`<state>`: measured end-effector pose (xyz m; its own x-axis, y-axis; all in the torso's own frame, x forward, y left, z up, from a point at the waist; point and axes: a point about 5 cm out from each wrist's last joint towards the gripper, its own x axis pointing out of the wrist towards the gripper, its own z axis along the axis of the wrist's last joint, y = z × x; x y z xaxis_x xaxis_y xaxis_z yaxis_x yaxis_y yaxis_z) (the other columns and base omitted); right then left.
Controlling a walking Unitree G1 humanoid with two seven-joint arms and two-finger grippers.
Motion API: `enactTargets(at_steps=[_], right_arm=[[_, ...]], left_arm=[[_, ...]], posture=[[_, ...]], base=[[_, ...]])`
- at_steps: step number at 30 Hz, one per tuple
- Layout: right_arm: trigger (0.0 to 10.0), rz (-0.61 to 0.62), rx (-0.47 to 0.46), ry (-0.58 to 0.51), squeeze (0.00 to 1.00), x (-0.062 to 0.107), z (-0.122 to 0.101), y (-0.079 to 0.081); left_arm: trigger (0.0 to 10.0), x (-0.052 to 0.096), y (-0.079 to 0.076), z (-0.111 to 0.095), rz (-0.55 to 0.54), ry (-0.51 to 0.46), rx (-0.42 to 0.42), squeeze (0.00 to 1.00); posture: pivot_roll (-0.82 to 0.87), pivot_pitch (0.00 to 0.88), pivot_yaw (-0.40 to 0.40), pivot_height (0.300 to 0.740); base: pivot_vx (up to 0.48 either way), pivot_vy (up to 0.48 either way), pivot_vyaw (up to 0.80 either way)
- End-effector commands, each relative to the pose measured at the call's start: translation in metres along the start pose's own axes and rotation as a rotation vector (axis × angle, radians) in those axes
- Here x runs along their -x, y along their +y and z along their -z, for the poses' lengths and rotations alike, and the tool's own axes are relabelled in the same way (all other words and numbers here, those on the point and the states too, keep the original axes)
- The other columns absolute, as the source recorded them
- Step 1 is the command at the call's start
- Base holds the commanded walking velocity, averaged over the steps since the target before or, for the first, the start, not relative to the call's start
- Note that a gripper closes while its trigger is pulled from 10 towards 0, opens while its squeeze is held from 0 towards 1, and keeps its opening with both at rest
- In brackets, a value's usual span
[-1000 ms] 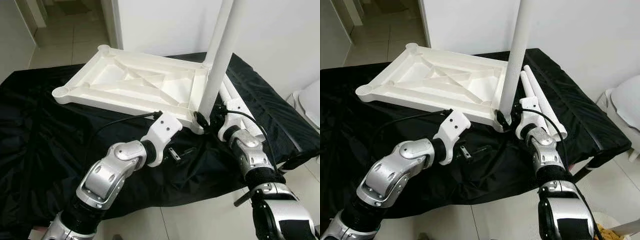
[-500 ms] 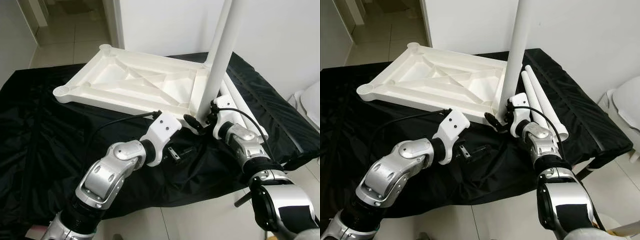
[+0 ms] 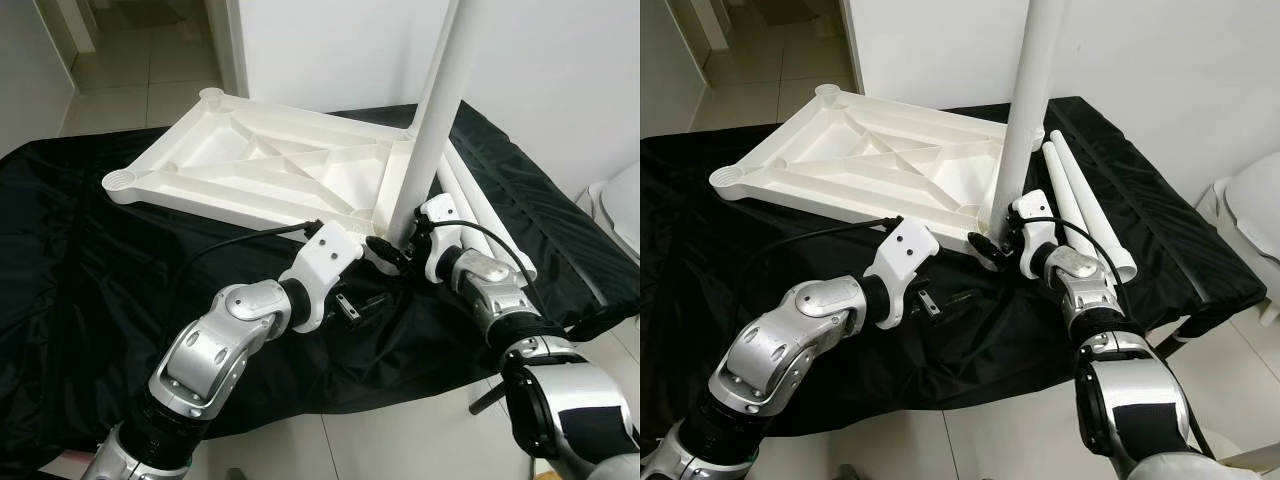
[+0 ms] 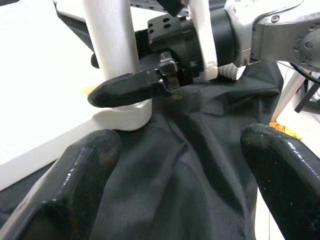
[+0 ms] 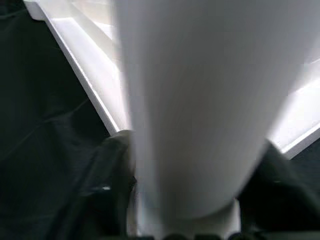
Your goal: Building children table
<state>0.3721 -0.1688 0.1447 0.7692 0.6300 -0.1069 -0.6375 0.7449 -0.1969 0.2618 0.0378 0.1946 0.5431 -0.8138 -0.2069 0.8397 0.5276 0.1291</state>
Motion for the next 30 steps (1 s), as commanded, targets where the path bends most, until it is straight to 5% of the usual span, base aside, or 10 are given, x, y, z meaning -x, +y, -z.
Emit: enactTargets(at_steps=[1,11,19,30], right_arm=[[0.0,-0.037,-0.043,0.039,0.00,0.003,0.016,0.010],[0.0,0.113,-0.102,-0.029,0.00,0.000,0.016,0.019],[0.0,0.378,-0.236,-0.074,0.00,-0.002,0.022,0.041],[0.0,0.747,-0.265,-0.046,0.00,0.001,0.026,0.069]], left_arm=[[10.0,0.001,0.001,0.002,-0.011,0.008,0.007,0.00],[10.0,-0.001,-0.001,0.001,-0.003,0.005,0.010,0.00],[10.0,-0.003,-0.004,0.002,0.009,0.002,0.015,0.00],[10.0,-0.005,-0.006,0.003,0.022,0.003,0.012,0.00]], posture=[[-0.06,0.045,0.008,0.740],[-0.07,0.048,0.006,0.740],[-0.09,0.048,-0.001,0.740],[-0.09,0.036,-0.006,0.740]], base=[[0.000,0.000,0.00],[0.000,0.000,0.00],[0.000,0.000,0.00],[0.000,0.000,0.00]])
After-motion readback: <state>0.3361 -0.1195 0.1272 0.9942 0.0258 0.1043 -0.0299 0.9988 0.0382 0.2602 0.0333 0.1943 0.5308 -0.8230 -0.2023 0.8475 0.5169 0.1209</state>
